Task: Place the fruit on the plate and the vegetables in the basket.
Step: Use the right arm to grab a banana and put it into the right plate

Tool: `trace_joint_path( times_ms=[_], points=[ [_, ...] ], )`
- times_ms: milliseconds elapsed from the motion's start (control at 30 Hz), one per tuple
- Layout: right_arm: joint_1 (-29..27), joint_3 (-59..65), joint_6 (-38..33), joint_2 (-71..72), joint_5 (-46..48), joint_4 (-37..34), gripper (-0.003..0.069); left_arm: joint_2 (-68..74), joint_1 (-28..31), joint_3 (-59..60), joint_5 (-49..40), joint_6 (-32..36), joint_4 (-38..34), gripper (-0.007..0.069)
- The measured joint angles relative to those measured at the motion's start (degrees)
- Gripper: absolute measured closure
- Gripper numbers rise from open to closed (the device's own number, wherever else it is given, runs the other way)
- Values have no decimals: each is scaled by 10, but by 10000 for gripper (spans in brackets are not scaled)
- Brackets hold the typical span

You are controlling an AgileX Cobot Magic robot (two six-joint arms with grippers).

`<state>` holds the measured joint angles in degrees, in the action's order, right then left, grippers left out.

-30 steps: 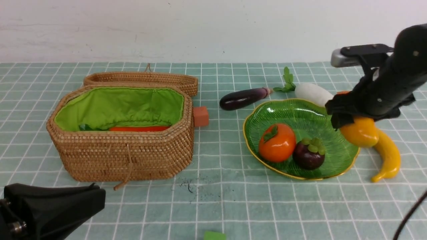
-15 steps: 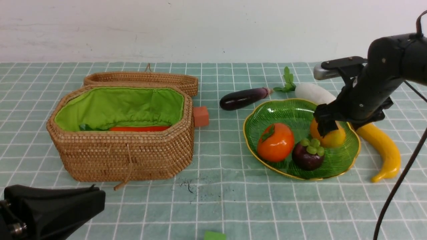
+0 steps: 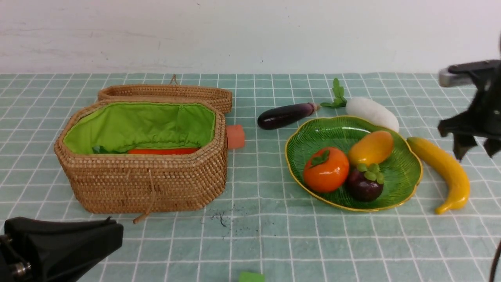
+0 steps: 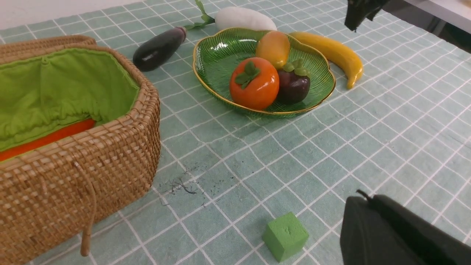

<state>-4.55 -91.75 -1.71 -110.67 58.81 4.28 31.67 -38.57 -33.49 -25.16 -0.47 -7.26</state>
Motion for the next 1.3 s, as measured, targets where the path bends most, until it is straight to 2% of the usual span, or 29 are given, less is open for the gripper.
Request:
trace_joint_path(
  times_ms=[67,200,267,467,567,633,800,967,1000,1033,1167,1200,1233,1267,1300],
  points=[
    [-30,0,-38,-28,-18,-56,193,0,0,0,-2,5,0,638],
    [-50,1,-96,-61,-49,-122,177,0,0,0,-2,5,0,638],
    [-51,1,-124,-78,-72,-126,174,0,0,0,-2,5,0,638],
    [-51,1,-136,-111,-108,-124,186,0,0,0,-2,5,-1,638],
    [-51,0,-139,-120,-112,-121,253,0,0,0,-2,5,-4,638],
    [-51,0,-140,-120,-113,-119,348,0,0,0,-2,5,-6,638],
    [-51,-6,-137,-119,-94,-117,351,0,0,0,-2,5,-6,638],
    [-46,-34,-149,-75,-22,-119,351,0,0,0,-2,5,-4,637],
    [-39,-49,-187,-57,-7,-119,351,0,0,0,-2,5,-1,637],
    [-39,-52,-195,-54,-6,-119,351,0,0,0,-2,5,0,637],
    [13,-112,-505,-13,-12,-139,351,0,0,0,2,5,5,636],
    [16,-114,-520,-13,-14,-142,351,0,0,0,2,5,5,636],
    [41,-120,-641,-18,-37,-159,351,0,0,0,3,5,5,634],
    [41,-120,-641,-18,-37,-159,351,0,0,0,3,5,5,634],
    [60,-121,-726,-30,-64,-167,351,0,0,0,3,5,5,634]
  ],
)
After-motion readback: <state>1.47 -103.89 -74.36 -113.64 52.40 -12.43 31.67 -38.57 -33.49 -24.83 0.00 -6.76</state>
